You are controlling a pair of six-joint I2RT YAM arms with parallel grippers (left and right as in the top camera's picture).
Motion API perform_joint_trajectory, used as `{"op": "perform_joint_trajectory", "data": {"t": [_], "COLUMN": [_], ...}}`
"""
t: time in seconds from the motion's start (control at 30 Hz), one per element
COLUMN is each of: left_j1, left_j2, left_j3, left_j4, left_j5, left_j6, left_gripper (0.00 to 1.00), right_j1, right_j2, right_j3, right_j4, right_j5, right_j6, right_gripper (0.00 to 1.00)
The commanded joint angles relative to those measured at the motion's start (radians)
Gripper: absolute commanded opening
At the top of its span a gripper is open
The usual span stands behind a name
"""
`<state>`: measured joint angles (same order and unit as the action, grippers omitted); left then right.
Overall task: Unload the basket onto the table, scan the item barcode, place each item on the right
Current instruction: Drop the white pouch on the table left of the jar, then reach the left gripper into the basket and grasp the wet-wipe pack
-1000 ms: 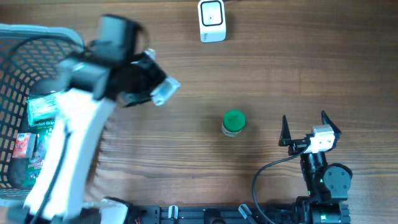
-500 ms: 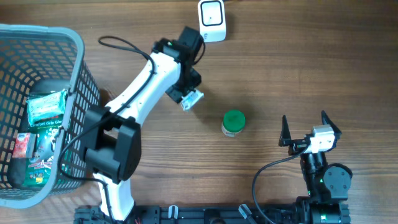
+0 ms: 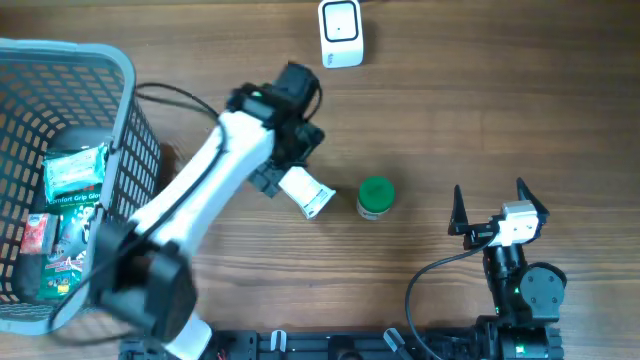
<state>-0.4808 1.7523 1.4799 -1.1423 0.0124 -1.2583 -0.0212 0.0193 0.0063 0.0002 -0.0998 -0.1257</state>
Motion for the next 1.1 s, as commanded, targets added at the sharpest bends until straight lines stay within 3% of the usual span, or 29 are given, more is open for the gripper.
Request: {"op": "perform_joint_trajectory", "data": {"t": [0.0,0.13,0.27,0.37,0.5,0.63,0.77,0.9,0.97,1.07], "left_j1": [0.048,0.215,0.54,0.757,0.967,1.016,1.015,1.016,1.016,1.018], "left_j2": [-0.252,-0.506,-0.68,-0.661,-0.435,-0.098,0.081,0.103,0.103,0.104], "left_j3": [0.119,0.259,0.298,0.298,0.285,0.285,0.263,0.115,0.039,-0.056], "left_j4": [-0.041,-0.036,-0.045,-0.098,-0.228,-0.246,-0.216,-0.03,0.095,0.203], "left_j5": [-0.04,-0.209,-0.476,-0.465,-0.348,-0.281,-0.252,-0.23,-0.157,-0.159], "left_j6": [0.197,0.374,0.347,0.262,0.193,0.203,0.207,0.234,0.333,0.33], "left_gripper": [1.0,1.0,1.0,1.0,1.0,1.0,0.93,1.0,1.0,1.0], "right_j1": [0.004,0.004,0.004,0.004,0.004,0.004,0.004,0.004,0.004,0.004], "right_j2": [-0.005,-0.005,-0.005,-0.005,-0.005,-0.005,-0.005,-0.005,-0.005,-0.005], "right_j3": [-0.001,-0.001,-0.001,-0.001,-0.001,-0.001,-0.001,-0.001,-0.001,-0.001], "right_j4": [0.005,0.005,0.005,0.005,0.005,0.005,0.005,0.005,0.005,0.005], "right_j5": [0.007,0.007,0.006,0.007,0.006,0.007,0.007,0.006,0.007,0.007], "right_j6": [-0.005,-0.006,-0.005,-0.005,-0.005,-0.005,-0.005,-0.005,-0.005,-0.006], "right_gripper": [1.0,1.0,1.0,1.0,1.0,1.0,1.0,1.0,1.0,1.0]}}
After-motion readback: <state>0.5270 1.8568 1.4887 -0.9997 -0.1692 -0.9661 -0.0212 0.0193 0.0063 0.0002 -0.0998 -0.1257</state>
